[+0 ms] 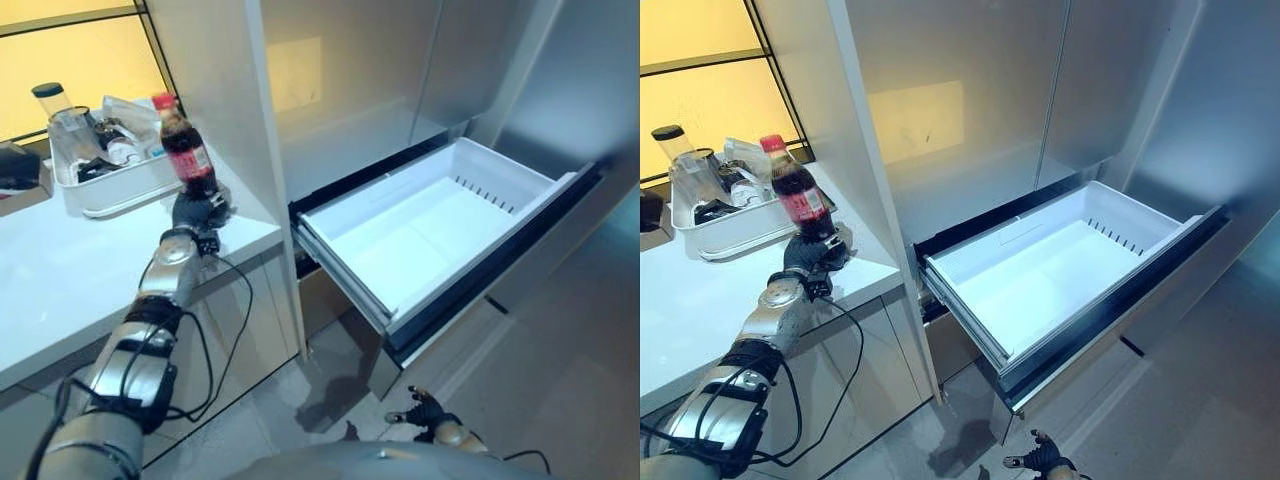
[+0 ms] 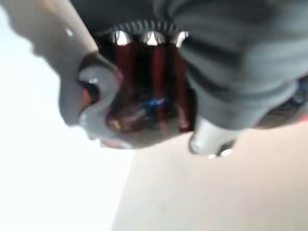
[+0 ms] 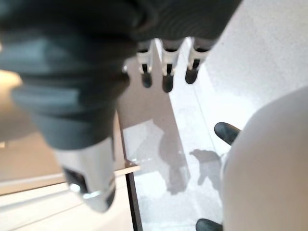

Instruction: Take the drinks into the refrigerator

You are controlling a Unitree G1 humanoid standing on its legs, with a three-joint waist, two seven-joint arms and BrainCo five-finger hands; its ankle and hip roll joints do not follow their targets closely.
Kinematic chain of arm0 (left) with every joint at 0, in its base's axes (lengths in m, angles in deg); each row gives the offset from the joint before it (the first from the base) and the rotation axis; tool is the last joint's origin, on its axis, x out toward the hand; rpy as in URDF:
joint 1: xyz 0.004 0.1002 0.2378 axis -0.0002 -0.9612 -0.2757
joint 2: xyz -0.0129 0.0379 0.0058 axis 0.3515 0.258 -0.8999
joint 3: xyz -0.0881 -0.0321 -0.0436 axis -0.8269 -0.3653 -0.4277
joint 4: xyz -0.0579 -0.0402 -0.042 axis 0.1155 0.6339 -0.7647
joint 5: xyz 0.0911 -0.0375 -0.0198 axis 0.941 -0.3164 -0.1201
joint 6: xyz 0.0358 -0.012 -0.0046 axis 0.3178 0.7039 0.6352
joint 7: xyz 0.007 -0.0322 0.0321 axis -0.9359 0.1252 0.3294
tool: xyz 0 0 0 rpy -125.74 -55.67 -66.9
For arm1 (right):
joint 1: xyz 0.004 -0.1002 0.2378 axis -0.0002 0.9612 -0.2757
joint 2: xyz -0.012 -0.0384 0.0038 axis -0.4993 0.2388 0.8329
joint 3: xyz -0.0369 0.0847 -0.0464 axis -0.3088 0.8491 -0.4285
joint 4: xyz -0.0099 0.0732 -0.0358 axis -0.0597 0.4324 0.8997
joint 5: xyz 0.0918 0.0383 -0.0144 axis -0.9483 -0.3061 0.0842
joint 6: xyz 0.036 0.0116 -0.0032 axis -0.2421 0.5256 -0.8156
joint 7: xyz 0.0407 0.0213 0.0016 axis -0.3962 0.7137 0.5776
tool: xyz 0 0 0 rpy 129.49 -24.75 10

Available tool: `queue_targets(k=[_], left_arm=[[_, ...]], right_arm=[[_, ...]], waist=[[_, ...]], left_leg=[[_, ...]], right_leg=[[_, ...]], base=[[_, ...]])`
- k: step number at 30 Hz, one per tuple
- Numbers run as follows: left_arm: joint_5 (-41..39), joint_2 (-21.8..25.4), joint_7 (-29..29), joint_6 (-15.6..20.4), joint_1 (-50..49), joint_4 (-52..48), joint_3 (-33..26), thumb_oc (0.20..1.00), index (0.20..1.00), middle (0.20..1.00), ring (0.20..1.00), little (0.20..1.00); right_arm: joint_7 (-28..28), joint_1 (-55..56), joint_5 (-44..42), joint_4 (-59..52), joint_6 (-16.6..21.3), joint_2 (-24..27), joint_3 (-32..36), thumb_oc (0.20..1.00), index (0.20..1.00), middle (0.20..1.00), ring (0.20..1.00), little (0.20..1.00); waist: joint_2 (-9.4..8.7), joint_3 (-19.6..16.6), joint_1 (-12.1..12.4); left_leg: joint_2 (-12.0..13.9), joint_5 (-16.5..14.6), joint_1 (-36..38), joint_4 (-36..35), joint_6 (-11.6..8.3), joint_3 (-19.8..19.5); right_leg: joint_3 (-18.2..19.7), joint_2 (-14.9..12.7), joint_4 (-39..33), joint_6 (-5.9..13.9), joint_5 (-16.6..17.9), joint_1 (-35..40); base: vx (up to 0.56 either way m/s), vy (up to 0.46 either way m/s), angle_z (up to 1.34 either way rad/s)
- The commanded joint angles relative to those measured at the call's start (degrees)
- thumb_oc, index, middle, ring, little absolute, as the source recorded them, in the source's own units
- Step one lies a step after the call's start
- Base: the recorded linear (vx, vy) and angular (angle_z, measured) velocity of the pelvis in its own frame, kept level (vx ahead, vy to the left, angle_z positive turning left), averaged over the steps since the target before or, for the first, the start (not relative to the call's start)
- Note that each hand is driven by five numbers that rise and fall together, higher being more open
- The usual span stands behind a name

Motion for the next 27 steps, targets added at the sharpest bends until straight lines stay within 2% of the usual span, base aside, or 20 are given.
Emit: queue_targets(k=[1, 2, 3, 7, 10, 11, 13, 14, 15, 17, 19, 21, 22, 24, 27], left_arm=[[1.85, -1.93, 0.27, 4.93, 5.36, -5.22, -1.38, 0.2, 0.2, 0.2, 0.2, 0.2], [2.23, -3.2, 0.37, 5.97, 1.67, -11.2, -1.91, 0.2, 0.2, 0.2, 0.2, 0.2], [2.27, -3.23, 0.31, 5.89, 1.51, -11.38, -1.94, 0.2, 0.2, 0.2, 0.2, 0.2], [4.57, -5.12, 1.49, 7.01, -8.02, -24.3, -3.13, 0.2, 0.2, 0.2, 0.2, 0.2], [6.87, -6.33, 2.97, 8.31, -18.05, -35.39, -6.21, 0.2, 0.2, 0.2, 0.2, 0.2], [6.91, -6.37, 2.96, 8.23, -18.17, -35.54, -6.23, 0.2, 0.2, 0.2, 0.2, 0.2], [7.71, -6.65, 4.86, 8.95, -25.02, -42.58, -8.0, 0.2, 0.2, 0.2, 0.2, 0.2], [7.72, -6.66, 4.86, 8.91, -25.08, -42.64, -8.02, 0.2, 0.2, 0.2, 0.2, 0.2], [8.09, -5.88, 6.81, 9.62, -26.99, -46.72, -8.79, 0.2, 0.2, 0.2, 0.2, 0.2], [8.06, -5.65, 7.7, 9.54, -29.1, -48.82, -8.99, 0.2, 0.2, 0.2, 0.2, 0.2], [6.86, -5.39, 9.31, 10.07, -32.52, -51.72, -10.26, 0.2, 0.2, 0.2, 0.2, 0.2], [4.69, -6.33, 11.23, 10.56, -35.9, -55.35, -10.55, 0.2, 0.2, 0.2, 0.2, 0.2], [4.68, -6.42, 11.25, 10.47, -36.06, -55.54, -10.48, 0.2, 0.2, 0.2, 0.2, 0.2], [3.36, -6.67, 12.83, 11.06, -38.64, -58.68, -11.17, 0.2, 0.2, 0.2, 0.2, 0.2], [1.49, -7.35, 14.06, 11.67, -40.64, -61.22, -12.01, 0.2, 0.2, 0.2, 0.2, 0.2]], right_arm=[[0.94, -1.02, -1.16, 2.44, 1.3, -0.9, 0.03, 1.0, 1.0, 1.0, 1.0, 1.0], [1.17, -0.83, -1.72, 2.16, 1.5, -0.82, 1.3, 1.0, 1.0, 1.0, 1.0, 1.0], [1.17, -0.77, -1.72, 2.16, 1.51, -0.8, 1.28, 1.0, 1.0, 1.0, 1.0, 1.0], [1.94, -0.71, -4.94, 1.87, 2.13, -0.61, 5.96, 1.0, 1.0, 1.0, 1.0, 1.0], [3.46, -1.4, -10.39, 2.42, 3.28, 0.73, 12.99, 1.0, 1.0, 1.0, 1.0, 1.0], [3.43, -1.39, -10.41, 2.46, 3.3, 0.77, 12.98, 1.0, 1.0, 1.0, 1.0, 1.0], [4.38, -1.42, -16.21, 2.9, 4.66, 2.16, 19.01, 1.0, 1.0, 1.0, 1.0, 1.0], [4.37, -1.4, -16.22, 2.91, 4.67, 2.17, 18.99, 1.0, 1.0, 1.0, 1.0, 1.0], [3.63, 1.08, -21.98, 6.84, 5.41, 5.16, 26.05, 1.0, 1.0, 1.0, 1.0, 1.0], [4.06, -0.04, -22.91, 8.36, 5.25, 4.92, 26.56, 1.0, 1.0, 1.0, 1.0, 1.0], [3.91, -0.99, -26.93, 8.79, 6.0, 6.63, 30.12, 1.0, 1.0, 1.0, 1.0, 1.0], [4.27, -0.88, -33.22, 6.23, 8.06, 9.91, 35.13, 1.0, 1.0, 1.0, 1.0, 1.0], [4.21, -0.73, -33.35, 6.2, 8.07, 10.0, 35.16, 1.0, 1.0, 1.0, 1.0, 1.0], [4.82, 0.16, -38.78, 4.12, 10.14, 13.24, 40.99, 1.0, 1.0, 1.0, 1.0, 1.0], [6.25, 0.6, -40.14, -1.99, 12.6, 13.59, 42.43, 1.0, 1.0, 1.0, 1.0, 1.0]], waist=[[0.88, 4.11, -0.62], [0.49, 4.36, -0.17], [0.51, 4.3, -0.19], [0.03, 4.73, 0.84], [-0.3, 5.22, 1.92], [-0.27, 5.19, 1.92], [-0.48, 5.48, 2.65], [-0.46, 5.46, 2.65], [-0.32, 5.84, 2.57], [-0.4, 5.83, 3.02], [-0.5, 5.89, 3.58], [-0.83, 5.88, 3.62], [-0.73, 5.82, 3.72], [-1.25, 5.85, 3.48], [-1.33, 5.75, 3.34]], left_leg=[[-4.23, -4.87, 0.14, 0.08, 3.68, -0.67], [-4.26, -4.75, -0.14, 0.08, 3.76, -0.96], [-4.26, -4.75, -0.14, 0.08, 3.76, -0.97], [-4.28, -4.65, -0.52, 0.08, 3.85, -1.45], [-4.32, -4.76, -0.75, 0.08, 3.93, -1.84], [-4.32, -4.76, -0.75, 0.08, 3.93, -1.83], [-4.24, -4.85, -0.74, 0.08, 4.01, -2.01], [-4.23, -4.85, -0.74, 0.08, 4.01, -2.0], [-4.22, -5.07, -0.75, 0.08, 4.03, -2.27], [-4.24, -5.14, -0.69, 0.08, 4.11, -2.34], [-4.25, -5.26, -0.62, 0.08, 4.1, -2.48], [-4.21, -5.38, -0.51, 0.08, 4.11, -2.52], [-4.2, -5.41, -0.48, 0.08, 4.11, -2.49], [-4.1, -5.59, -0.45, 0.08, 4.18, -2.59], [-4.07, -5.66, -0.46, 0.08, 4.28, -2.47]], right_leg=[[-0.88, 1.72, 3.54, 2.13, -3.32, 2.46], [-1.1, 1.61, 3.36, 2.06, -3.21, 2.47], [-1.11, 1.6, 3.35, 2.06, -3.21, 2.48], [-1.72, 1.43, 3.05, 1.99, -3.09, 2.6], [-2.13, 1.3, 2.89, 1.94, -3.05, 2.61], [-2.12, 1.3, 2.9, 1.94, -3.06, 2.6], [-2.26, 1.25, 3.03, 1.87, -3.24, 2.52], [-2.25, 1.26, 3.03, 1.87, -3.24, 2.52], [-2.44, 1.27, 3.16, 1.96, -3.38, 2.49], [-2.48, 1.22, 3.26, 1.97, -3.41, 2.42], [-2.65, 1.18, 3.36, 1.93, -3.57, 2.39], [-2.41, 1.28, 3.58, 1.86, -3.74, 2.26], [-2.37, 1.3, 3.61, 1.86, -3.76, 2.27], [-2.32, 1.31, 3.79, 1.91, -3.9, 2.08], [-1.95, 1.4, 4.09, 1.85, -3.99, 1.76]], base=[[-0.04, -0.024, -0.03], [-0.03, -0.017, 0.01], [-0.03, -0.017, 0.03], [-0.02, -0.006, 0.05], [-0.01, -0.001, 0.03], [0.0, 0.0, 0.0], [-0.02, 0.004, 0.04], [0.0, 0.0, 0.0], [0.0, 0.0, 0.0], [-0.01, 0.013, 0.02], [-0.01, 0.013, 0.06], [0.0, 0.0, 0.0], [0.0, 0.0, 0.0], [0.0, 0.0, 0.0], [0.0, 0.0, 0.0]])
